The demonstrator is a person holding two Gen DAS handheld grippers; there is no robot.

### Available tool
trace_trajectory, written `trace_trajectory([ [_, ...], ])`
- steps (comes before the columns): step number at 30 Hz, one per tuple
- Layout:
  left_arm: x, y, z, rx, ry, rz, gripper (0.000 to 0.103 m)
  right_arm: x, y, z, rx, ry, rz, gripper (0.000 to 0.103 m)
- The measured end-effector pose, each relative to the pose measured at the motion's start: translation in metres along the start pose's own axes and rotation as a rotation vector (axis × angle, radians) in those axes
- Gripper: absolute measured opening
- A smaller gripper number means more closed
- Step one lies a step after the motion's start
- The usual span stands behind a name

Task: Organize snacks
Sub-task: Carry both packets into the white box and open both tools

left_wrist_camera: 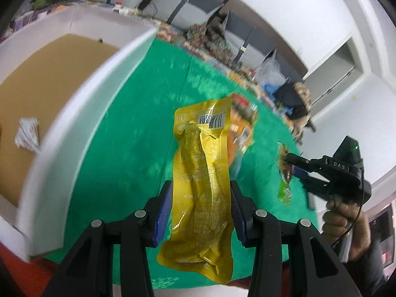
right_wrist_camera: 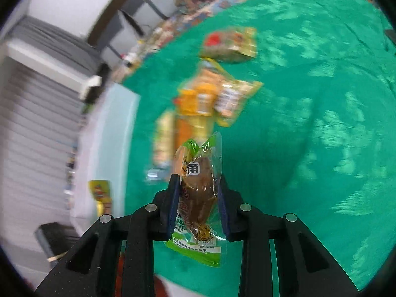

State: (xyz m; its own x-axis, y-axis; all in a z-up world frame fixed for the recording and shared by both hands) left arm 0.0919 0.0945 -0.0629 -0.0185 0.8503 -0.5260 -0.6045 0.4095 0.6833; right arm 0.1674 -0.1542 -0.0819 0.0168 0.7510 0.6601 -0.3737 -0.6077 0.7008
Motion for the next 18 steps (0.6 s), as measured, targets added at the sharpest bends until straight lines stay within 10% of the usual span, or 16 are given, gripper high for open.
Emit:
trace_trajectory([
  [9,0.072,0.096,0.083,-0.2,0.038,0.123,0.044,0.184,-0.023,0.006,0.022,0.106,0.341,0.03],
  [18,0.2,0.124,0.095,-0.186,0.083,0.402,0.045,0.324,-0.136,-0.038,0.141,0.281,0.349,0.031],
])
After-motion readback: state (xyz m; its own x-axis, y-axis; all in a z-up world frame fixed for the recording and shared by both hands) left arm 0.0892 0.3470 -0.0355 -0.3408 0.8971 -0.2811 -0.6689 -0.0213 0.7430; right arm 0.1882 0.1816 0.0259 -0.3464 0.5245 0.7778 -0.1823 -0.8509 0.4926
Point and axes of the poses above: each gripper's, at about its wrist camera, not at the fingertips, and y roughly against the way its jaws point, x to its left, z to its top, the point moved 8 cm from there along -y, roughly the way its jaws point, and after that the axes turned 4 degrees about z, right-handed, at the moved point
